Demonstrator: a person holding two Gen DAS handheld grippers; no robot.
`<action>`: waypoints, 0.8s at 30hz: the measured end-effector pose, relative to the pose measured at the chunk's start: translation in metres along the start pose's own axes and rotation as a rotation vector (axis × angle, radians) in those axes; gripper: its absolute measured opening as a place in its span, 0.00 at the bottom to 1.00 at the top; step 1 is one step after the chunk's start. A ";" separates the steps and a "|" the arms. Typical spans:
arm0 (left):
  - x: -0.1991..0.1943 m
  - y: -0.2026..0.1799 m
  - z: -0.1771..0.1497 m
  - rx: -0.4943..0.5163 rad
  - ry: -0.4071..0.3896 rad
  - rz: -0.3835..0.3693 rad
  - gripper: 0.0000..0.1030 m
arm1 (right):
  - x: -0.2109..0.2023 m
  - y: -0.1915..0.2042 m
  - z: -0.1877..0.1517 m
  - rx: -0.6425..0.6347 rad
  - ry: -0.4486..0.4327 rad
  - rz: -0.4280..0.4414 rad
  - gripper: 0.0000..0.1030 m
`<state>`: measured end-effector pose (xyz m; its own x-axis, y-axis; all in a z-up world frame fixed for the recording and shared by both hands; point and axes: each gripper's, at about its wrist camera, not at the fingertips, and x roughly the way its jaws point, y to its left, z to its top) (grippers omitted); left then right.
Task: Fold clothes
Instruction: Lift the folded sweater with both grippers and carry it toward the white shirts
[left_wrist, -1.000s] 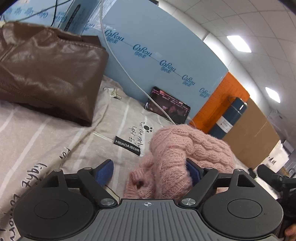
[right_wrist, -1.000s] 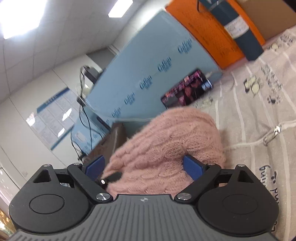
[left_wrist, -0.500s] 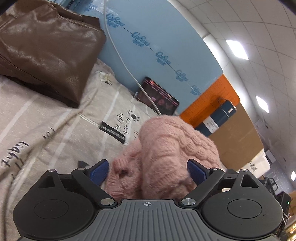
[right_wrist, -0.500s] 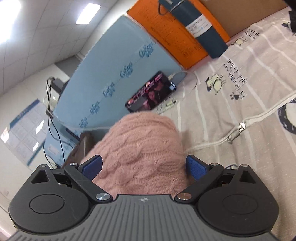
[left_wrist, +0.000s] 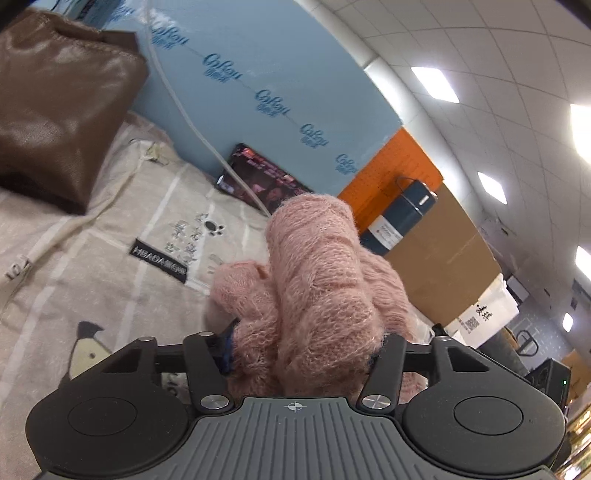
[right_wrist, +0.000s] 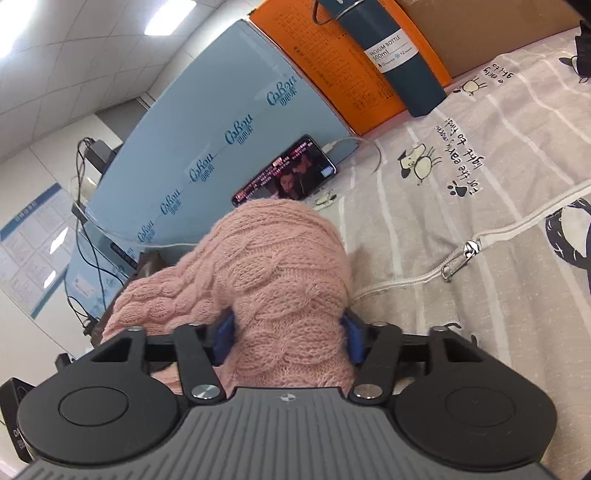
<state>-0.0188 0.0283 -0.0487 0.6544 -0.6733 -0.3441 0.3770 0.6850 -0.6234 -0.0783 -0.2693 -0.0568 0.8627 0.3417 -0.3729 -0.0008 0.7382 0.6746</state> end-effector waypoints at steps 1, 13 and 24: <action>0.000 -0.003 0.000 0.018 -0.007 -0.007 0.48 | -0.002 0.001 0.000 -0.003 -0.010 0.007 0.43; 0.026 -0.088 0.017 0.266 -0.055 -0.182 0.46 | -0.085 0.000 0.030 -0.077 -0.282 -0.020 0.38; 0.147 -0.195 -0.005 0.447 0.000 -0.386 0.46 | -0.168 -0.073 0.072 -0.066 -0.559 -0.270 0.38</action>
<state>0.0005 -0.2063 0.0187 0.4152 -0.8971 -0.1512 0.8275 0.4415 -0.3469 -0.1864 -0.4222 0.0028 0.9710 -0.2050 -0.1233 0.2387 0.7964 0.5557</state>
